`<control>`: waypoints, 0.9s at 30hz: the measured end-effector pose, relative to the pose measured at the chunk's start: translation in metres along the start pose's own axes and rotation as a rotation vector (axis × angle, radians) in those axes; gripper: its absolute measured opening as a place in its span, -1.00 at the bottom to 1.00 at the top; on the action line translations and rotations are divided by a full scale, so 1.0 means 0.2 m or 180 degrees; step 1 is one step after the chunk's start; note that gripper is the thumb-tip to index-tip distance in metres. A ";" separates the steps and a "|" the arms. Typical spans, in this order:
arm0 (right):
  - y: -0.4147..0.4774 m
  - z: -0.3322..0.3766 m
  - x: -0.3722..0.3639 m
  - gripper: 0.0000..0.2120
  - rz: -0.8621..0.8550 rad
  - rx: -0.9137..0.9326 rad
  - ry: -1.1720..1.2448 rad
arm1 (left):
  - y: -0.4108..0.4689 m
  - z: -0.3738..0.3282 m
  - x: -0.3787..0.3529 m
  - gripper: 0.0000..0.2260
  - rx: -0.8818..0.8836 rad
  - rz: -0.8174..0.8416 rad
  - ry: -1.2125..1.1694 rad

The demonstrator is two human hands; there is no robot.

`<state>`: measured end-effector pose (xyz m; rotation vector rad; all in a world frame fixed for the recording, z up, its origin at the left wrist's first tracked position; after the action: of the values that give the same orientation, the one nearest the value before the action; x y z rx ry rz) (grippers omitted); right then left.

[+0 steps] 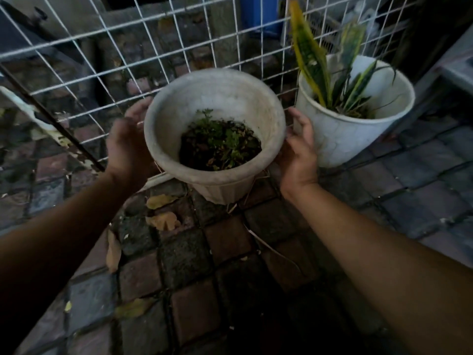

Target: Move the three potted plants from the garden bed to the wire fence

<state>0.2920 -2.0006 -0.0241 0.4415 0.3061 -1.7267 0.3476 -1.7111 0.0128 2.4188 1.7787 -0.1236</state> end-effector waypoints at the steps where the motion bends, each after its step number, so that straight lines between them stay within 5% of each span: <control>1: 0.01 0.04 -0.04 -0.59 0.0049 0.0083 -0.0034 | 0.03 -0.03 -0.04 -0.37 -0.0056 0.0133 0.0007; 10: 0.01 0.13 -0.17 -0.23 0.0495 0.0144 -0.0991 | 0.06 -0.04 -0.14 -0.37 0.0007 0.0028 -0.0048; 27: 0.17 0.20 -0.10 -0.36 0.0621 -0.0082 -0.1475 | 0.10 0.03 -0.17 -0.53 0.0200 -0.0475 0.0226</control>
<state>0.3237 -2.0076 0.0216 0.0417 -0.0487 -1.5775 0.3567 -1.7491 0.0136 2.3578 2.0155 -0.1118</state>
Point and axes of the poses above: each hand's wrist, its own y-axis towards the middle knuckle, its own x-axis out of the back of the hand, z = x × y, the point moved 4 cm from there along y, towards the middle knuckle, and after that the axes turned 11 degrees about z, right-handed, at the moved point
